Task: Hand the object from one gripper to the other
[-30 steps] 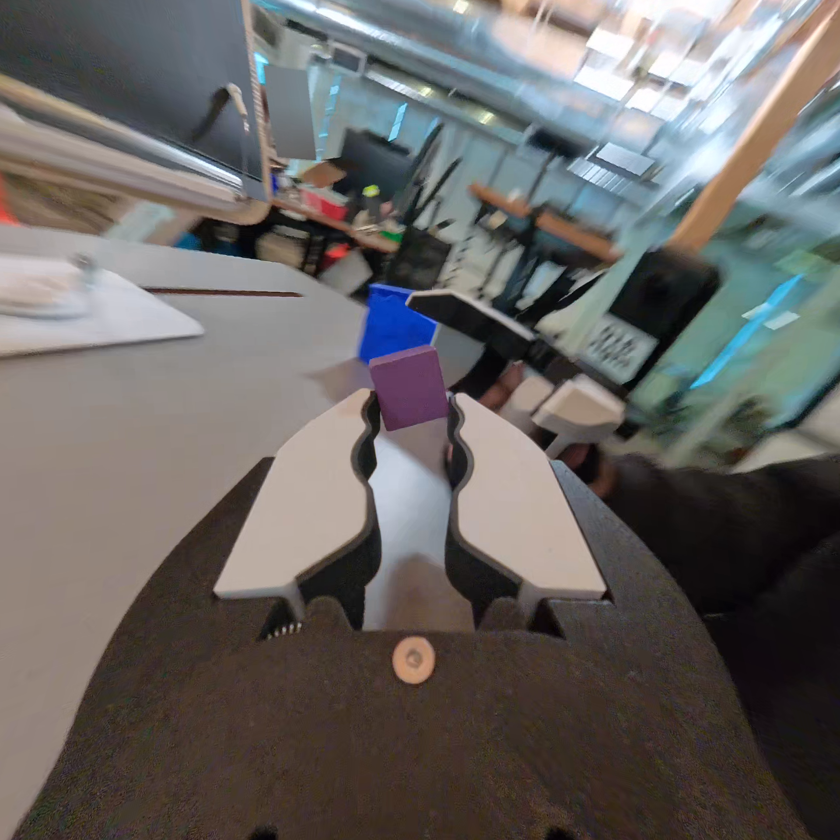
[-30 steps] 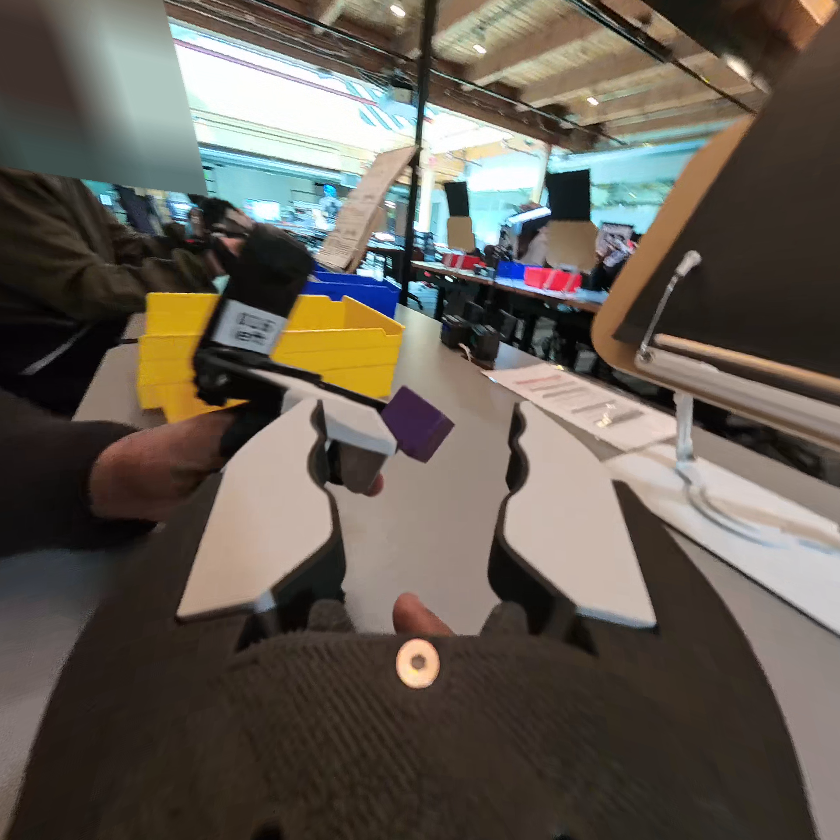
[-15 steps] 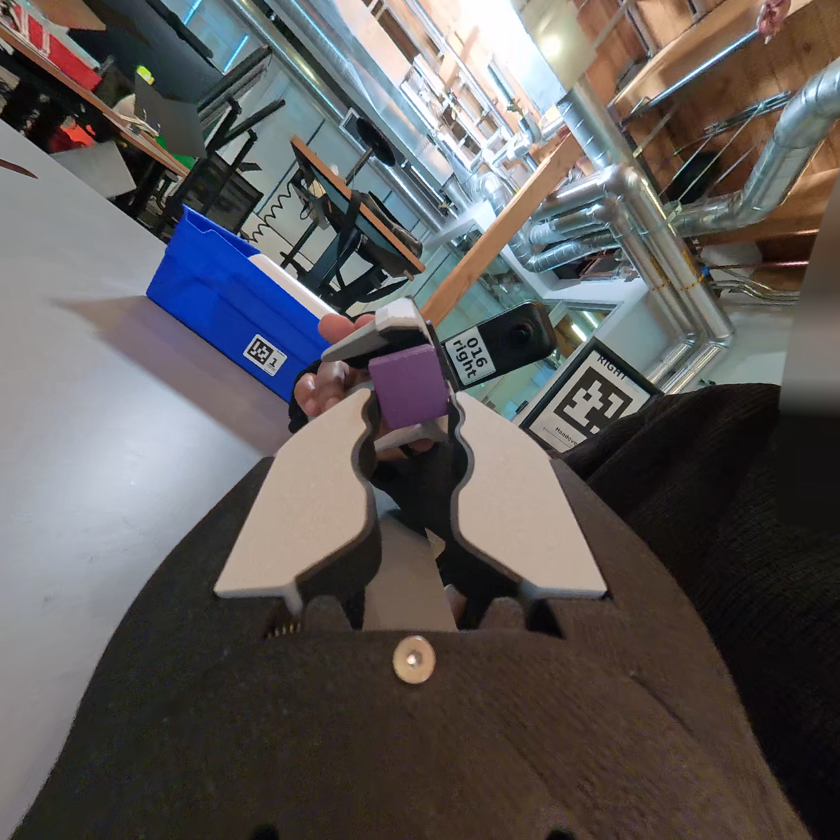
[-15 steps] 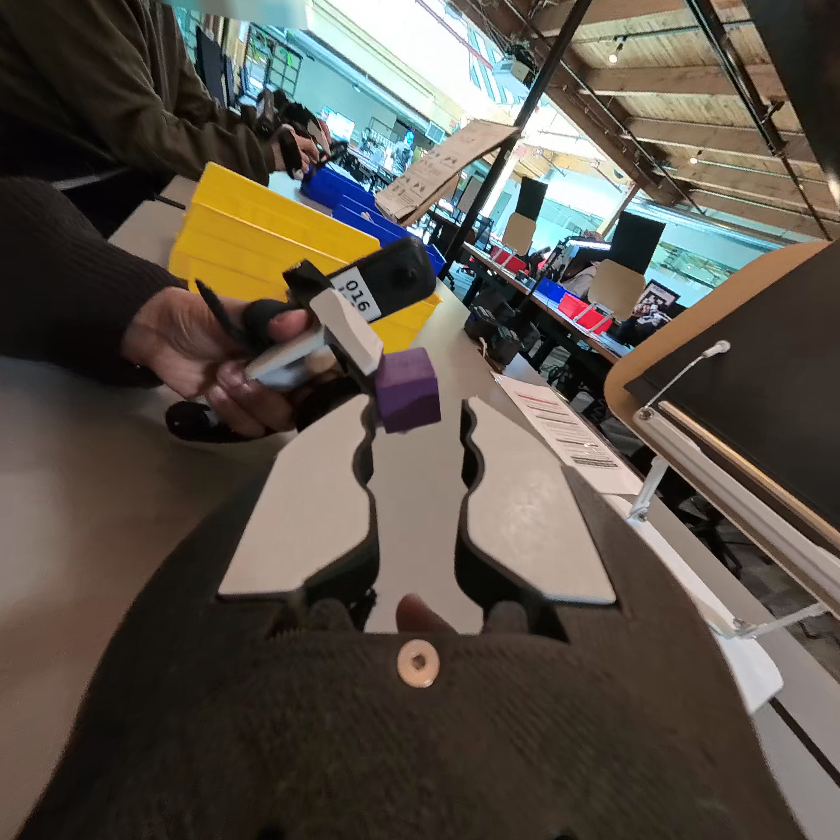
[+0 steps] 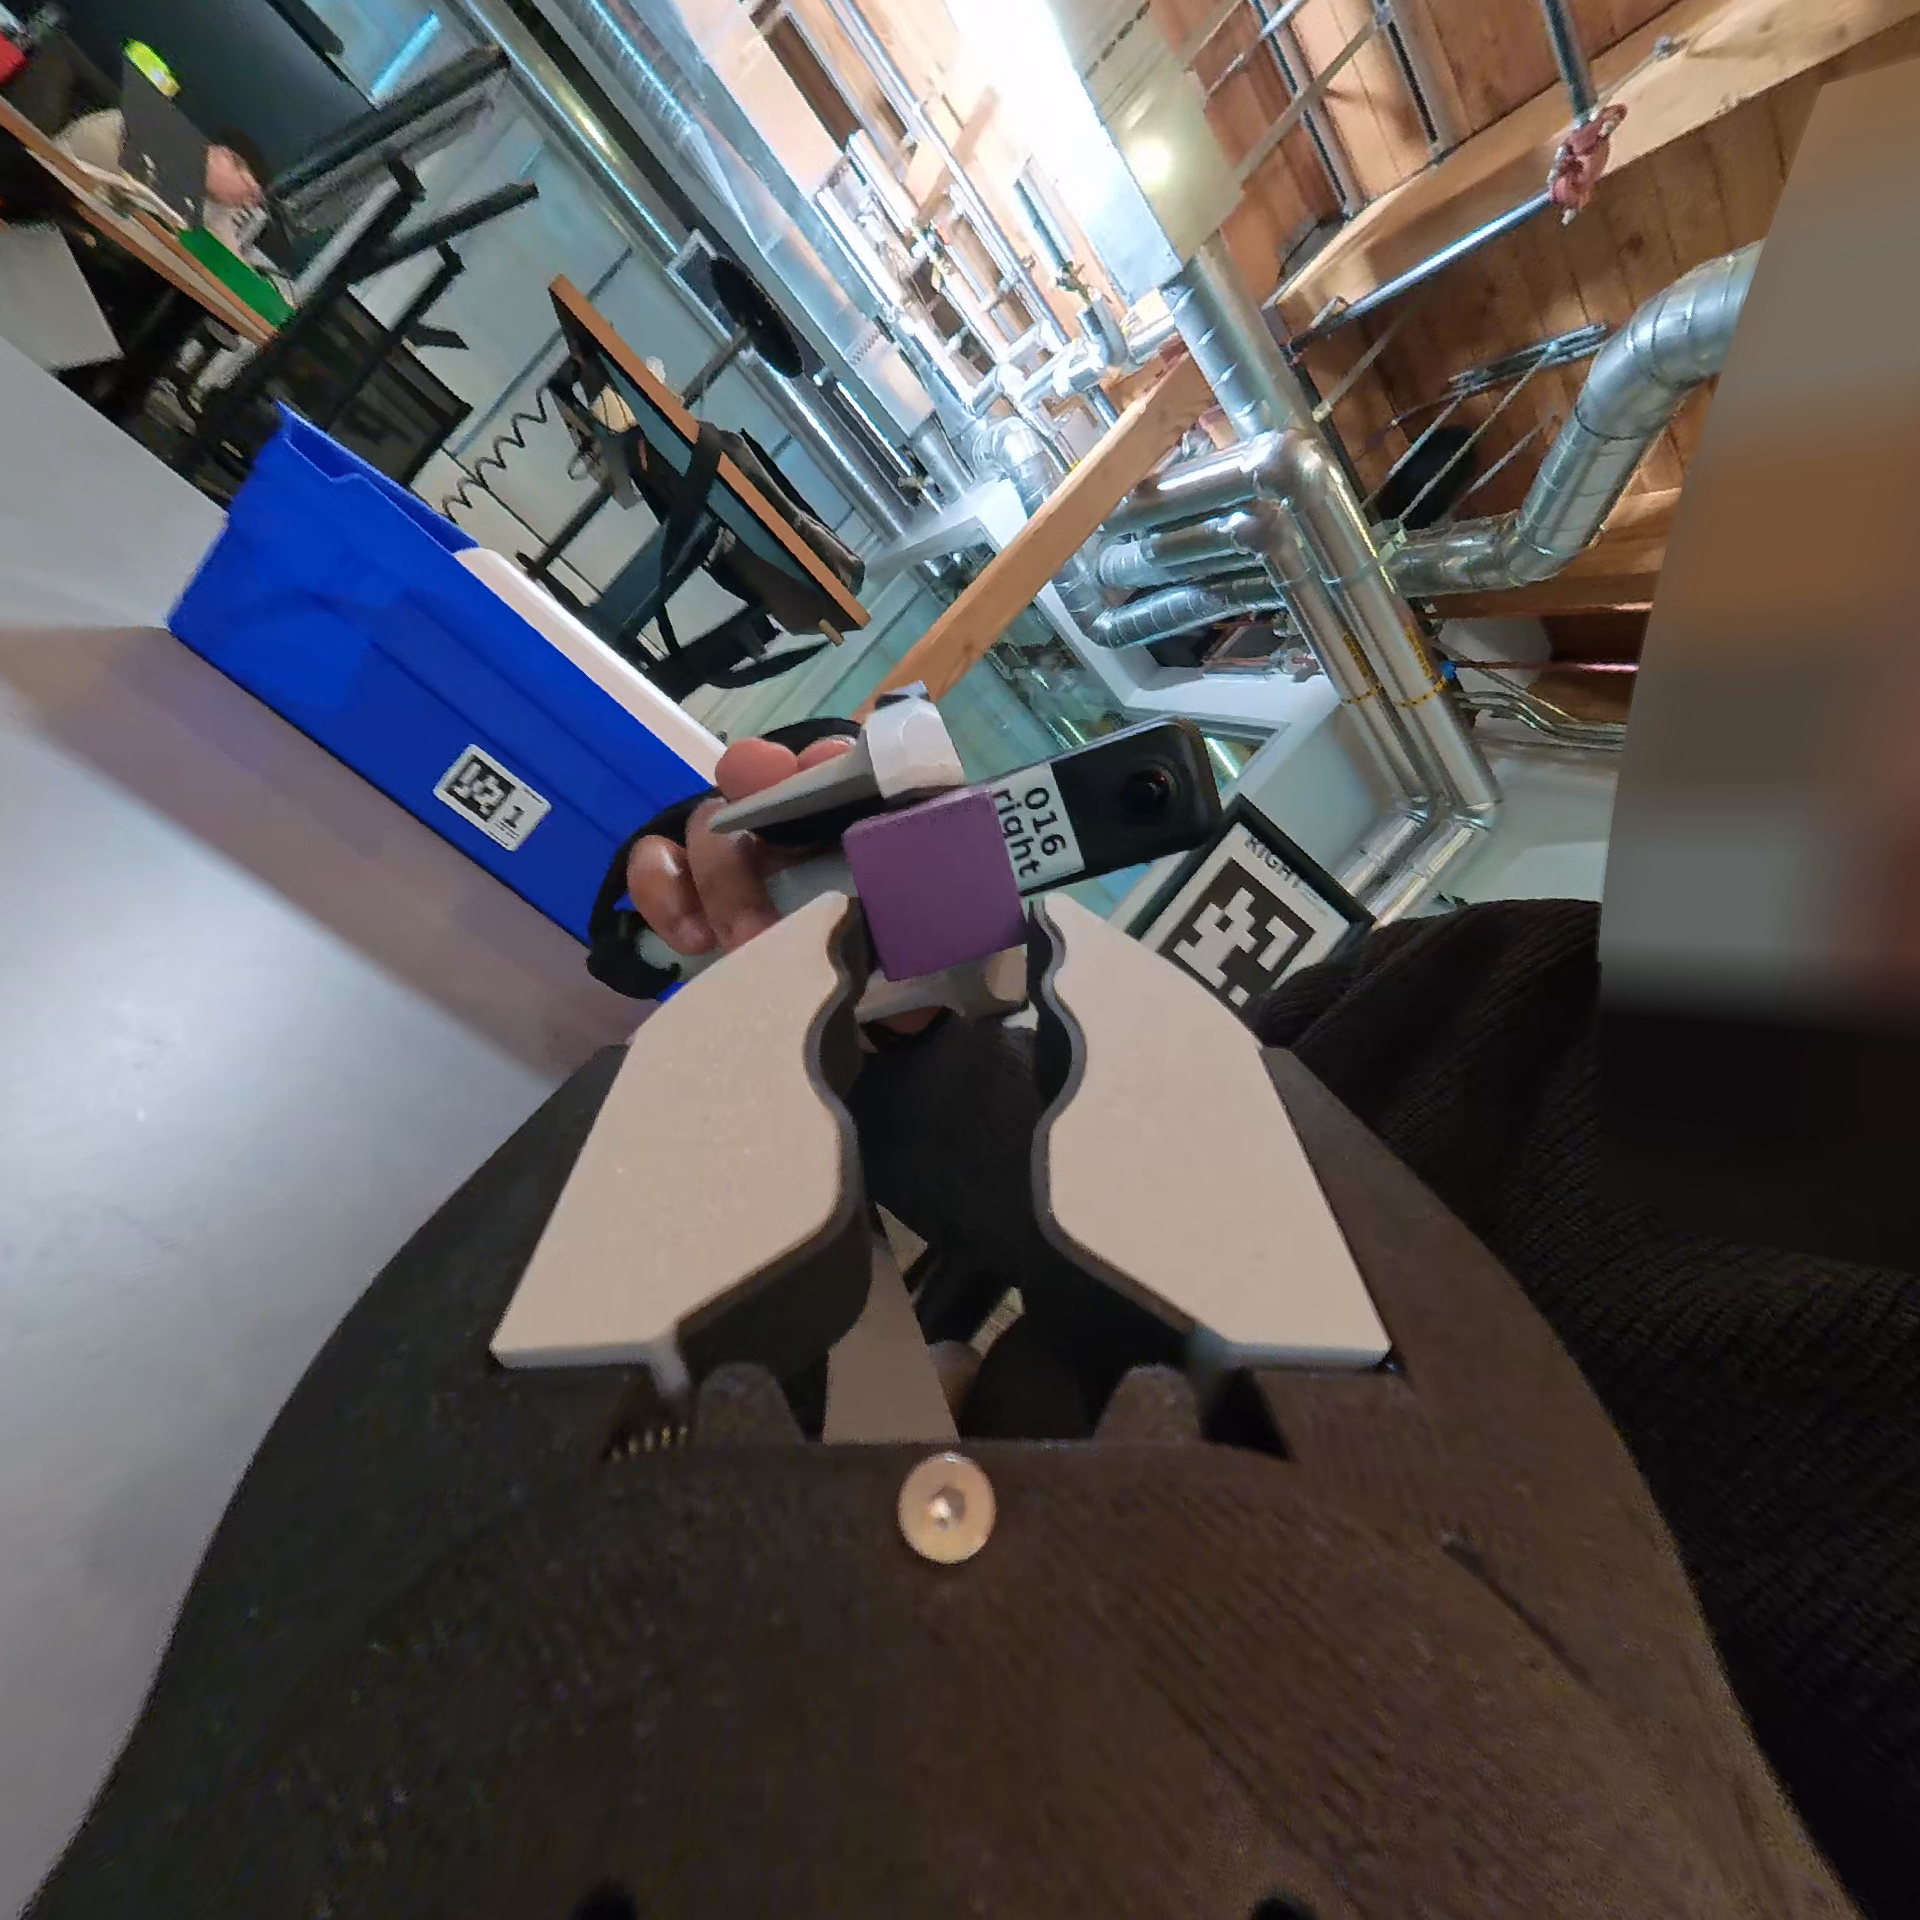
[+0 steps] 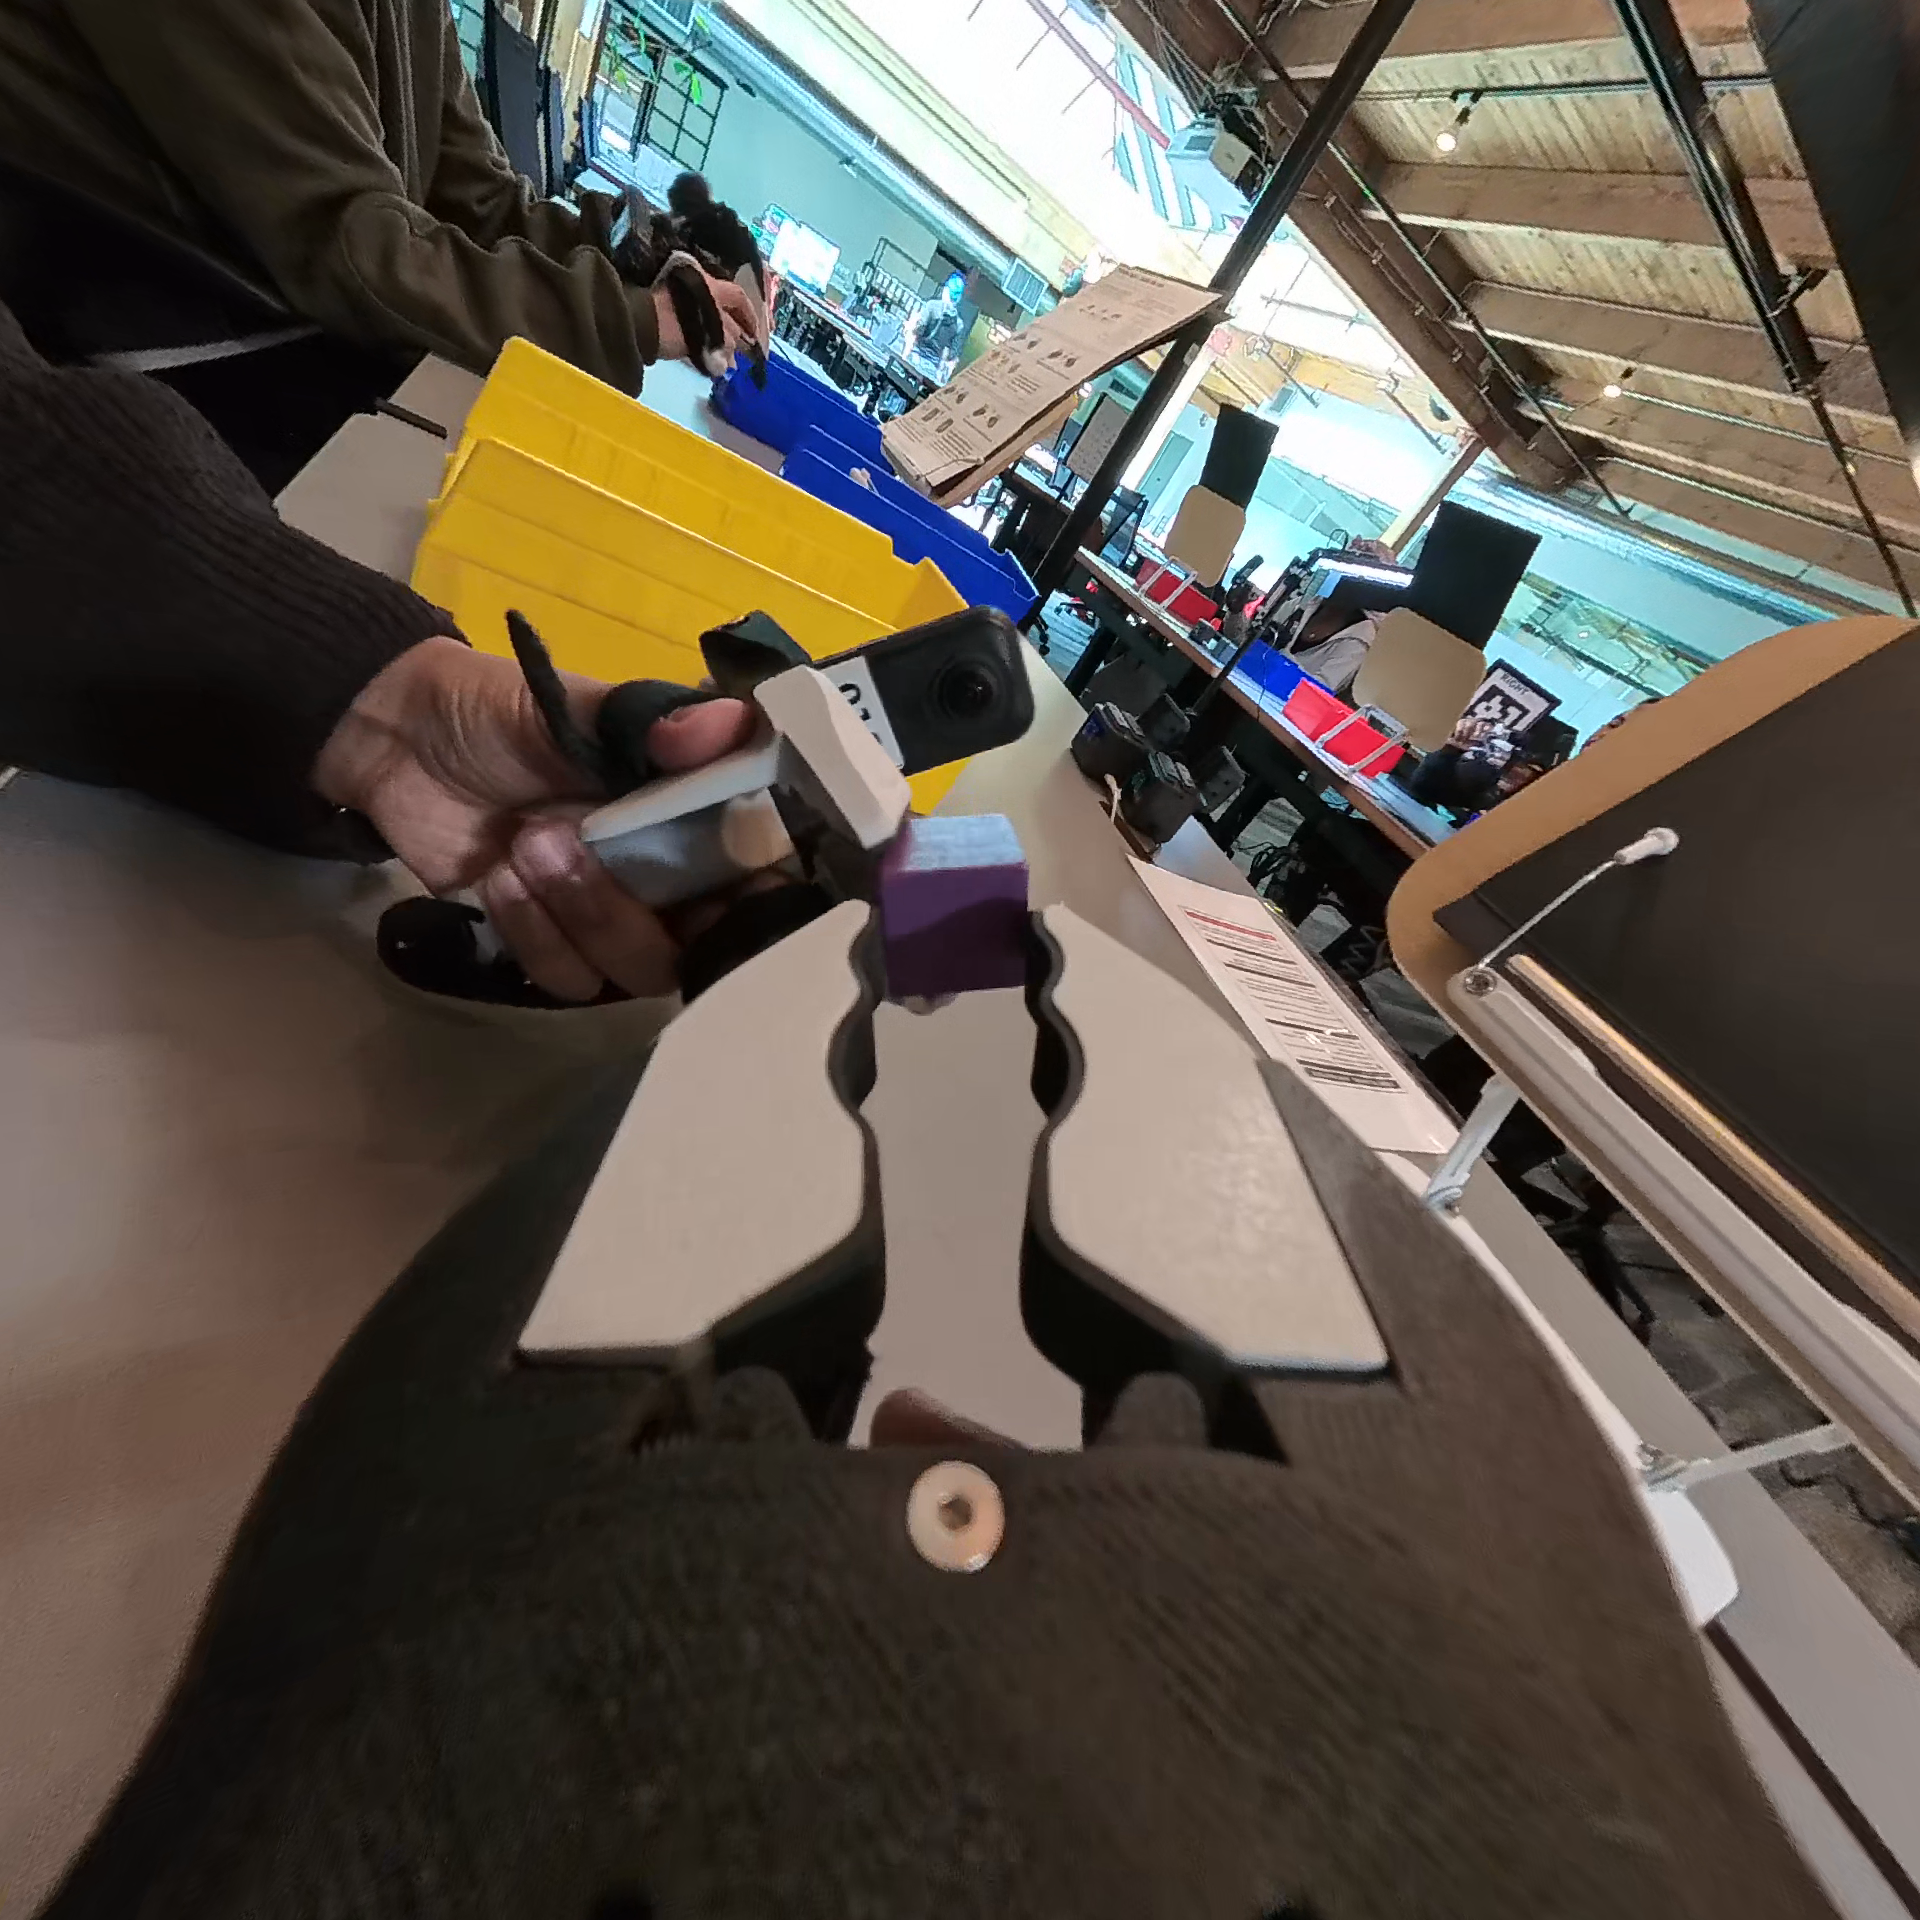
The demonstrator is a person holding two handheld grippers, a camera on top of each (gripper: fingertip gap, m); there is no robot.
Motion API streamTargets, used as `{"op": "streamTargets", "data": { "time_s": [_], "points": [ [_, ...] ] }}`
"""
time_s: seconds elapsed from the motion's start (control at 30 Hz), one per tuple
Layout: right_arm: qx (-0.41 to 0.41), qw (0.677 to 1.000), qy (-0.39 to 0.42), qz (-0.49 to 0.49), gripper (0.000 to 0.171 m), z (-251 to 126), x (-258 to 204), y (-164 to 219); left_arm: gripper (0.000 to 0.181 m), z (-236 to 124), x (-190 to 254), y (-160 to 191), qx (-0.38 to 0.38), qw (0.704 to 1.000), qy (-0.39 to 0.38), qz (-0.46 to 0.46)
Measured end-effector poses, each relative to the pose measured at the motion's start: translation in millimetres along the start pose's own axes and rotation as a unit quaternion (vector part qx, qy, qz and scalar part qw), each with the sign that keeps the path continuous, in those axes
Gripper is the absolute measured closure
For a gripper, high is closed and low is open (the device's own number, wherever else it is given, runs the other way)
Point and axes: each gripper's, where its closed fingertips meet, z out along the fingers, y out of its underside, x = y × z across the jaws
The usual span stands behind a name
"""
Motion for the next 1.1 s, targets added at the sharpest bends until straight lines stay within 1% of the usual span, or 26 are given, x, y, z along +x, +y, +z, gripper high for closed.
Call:
{"op": "streamTargets", "data": {
  "time_s": [0.03,0.1,0.17,0.23,0.27,0.33,0.37,0.43,0.5,0.53,0.57,0.6,0.63,0.73,0.83,0.9,0.93,1.0,1.03,1.07,1.1],
  "points": [
    [0.000,1.000,0.004,0.006,0.145,0,2,0,0.144,-1,-4,-3,0.011,1.000,-0.014,0.005],
    [0.010,0.999,0.016,0.031,0.145,-2,8,-2,0.128,-6,-12,-10,0.036,0.997,-0.053,0.033],
    [0.013,0.996,0.023,0.086,0.145,-6,17,0,0.114,-11,-18,-18,0.048,0.991,-0.094,0.076],
    [0.026,0.987,0.014,0.160,0.145,-9,22,0,0.099,-15,-22,-23,0.041,0.977,-0.146,0.148],
    [0.033,0.978,0.004,0.205,0.145,-11,24,0,0.097,-17,-24,-25,0.031,0.965,-0.175,0.194],
    [0.044,0.954,-0.023,0.294,0.145,-13,25,1,0.096,-20,-25,-27,0.005,0.928,-0.228,0.296],
    [0.046,0.940,-0.037,0.336,0.145,-13,25,4,0.096,-20,-24,-28,-0.008,0.904,-0.247,0.347],
    [0.041,0.905,-0.077,0.416,0.145,-12,21,10,0.096,-19,-17,-29,-0.022,0.847,-0.274,0.455],
    [0.039,0.855,-0.122,0.502,0.145,-11,16,14,0.102,-15,-12,-22,-0.047,0.790,-0.282,0.542],
    [0.045,0.825,-0.148,0.543,0.145,-11,13,13,0.110,-12,-13,-14,-0.072,0.771,-0.279,0.568],
    [0.051,0.797,-0.171,0.577,0.145,-12,12,11,0.116,-8,-16,-5,-0.098,0.762,-0.272,0.580],
    [0.048,0.775,-0.192,0.601,0.145,-13,9,12,0.120,-5,-19,2,-0.117,0.759,-0.266,0.583],
    [0.033,0.760,-0.211,0.614,0.145,-13,4,14,0.122,-2,-20,8,-0.126,0.760,-0.258,0.583],
    [-0.022,0.751,-0.233,0.617,0.145,-14,-9,24,0.131,2,-17,15,-0.135,0.761,-0.244,0.586],
    [-0.027,0.738,-0.242,0.629,0.145,-14,-10,24,0.146,3,-14,17,-0.139,0.767,-0.233,0.581],
    [-0.033,0.730,-0.247,0.637,0.145,-15,-11,27,0.151,1,-17,18,-0.148,0.763,-0.237,0.582],
    [-0.037,0.725,-0.253,0.640,0.145,-16,-13,28,0.152,0,-19,19,-0.153,0.761,-0.240,0.583],
    [-0.037,0.715,-0.270,0.644,0.145,-17,-17,26,0.144,0,-24,22,-0.164,0.759,-0.245,0.580],
    [-0.039,0.715,-0.273,0.642,0.145,-16,-19,25,0.143,1,-26,25,-0.170,0.756,-0.245,0.583],
    [-0.045,0.716,-0.274,0.640,0.145,-16,-21,25,0.145,1,-26,26,-0.173,0.751,-0.245,0.588],
    [-0.049,0.718,-0.275,0.637,0.145,-15,-23,26,0.150,2,-25,26,-0.174,0.746,-0.245,0.595]
  ]
}}
